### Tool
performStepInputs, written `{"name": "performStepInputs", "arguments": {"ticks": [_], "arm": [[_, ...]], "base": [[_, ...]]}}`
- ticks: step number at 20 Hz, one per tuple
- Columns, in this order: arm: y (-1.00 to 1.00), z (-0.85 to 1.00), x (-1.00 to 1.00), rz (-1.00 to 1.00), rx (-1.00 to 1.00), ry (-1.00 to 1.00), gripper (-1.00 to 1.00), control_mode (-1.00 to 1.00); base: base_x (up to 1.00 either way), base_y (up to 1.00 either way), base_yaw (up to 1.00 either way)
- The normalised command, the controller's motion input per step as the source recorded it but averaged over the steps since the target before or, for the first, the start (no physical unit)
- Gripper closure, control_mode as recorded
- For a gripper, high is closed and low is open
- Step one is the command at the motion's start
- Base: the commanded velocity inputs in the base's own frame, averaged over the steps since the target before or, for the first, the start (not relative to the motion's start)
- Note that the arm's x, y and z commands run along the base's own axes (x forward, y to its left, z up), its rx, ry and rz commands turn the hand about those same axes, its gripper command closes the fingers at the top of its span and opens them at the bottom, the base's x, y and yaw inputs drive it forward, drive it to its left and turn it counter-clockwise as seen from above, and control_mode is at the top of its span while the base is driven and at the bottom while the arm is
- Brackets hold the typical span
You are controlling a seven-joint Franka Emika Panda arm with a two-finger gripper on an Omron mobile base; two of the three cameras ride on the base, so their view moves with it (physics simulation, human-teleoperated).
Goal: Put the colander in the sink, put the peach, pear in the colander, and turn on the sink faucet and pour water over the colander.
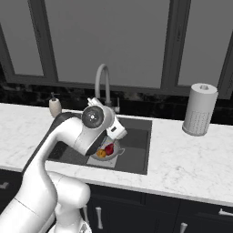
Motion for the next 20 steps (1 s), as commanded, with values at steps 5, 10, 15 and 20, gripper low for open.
{"name": "performStepInputs", "arguments": {"ticks": [5, 10, 15, 20], "arm": [[-0.27, 0.01, 0.38, 0.00, 0.00, 0.00, -1.00, -1.00], [-0.15, 0.00, 0.26, 0.00, 0.00, 0.00, -1.00, -1.00], [-0.03, 0.00, 0.18, 0.00, 0.00, 0.00, -1.00, -1.00], [0.00, 0.02, 0.22, -0.03, 0.00, 0.00, -1.00, -1.00]], "base": [[0.00, 0.00, 0.00], [0.00, 0.00, 0.00], [0.00, 0.00, 0.00], [0.00, 0.00, 0.00]]}}
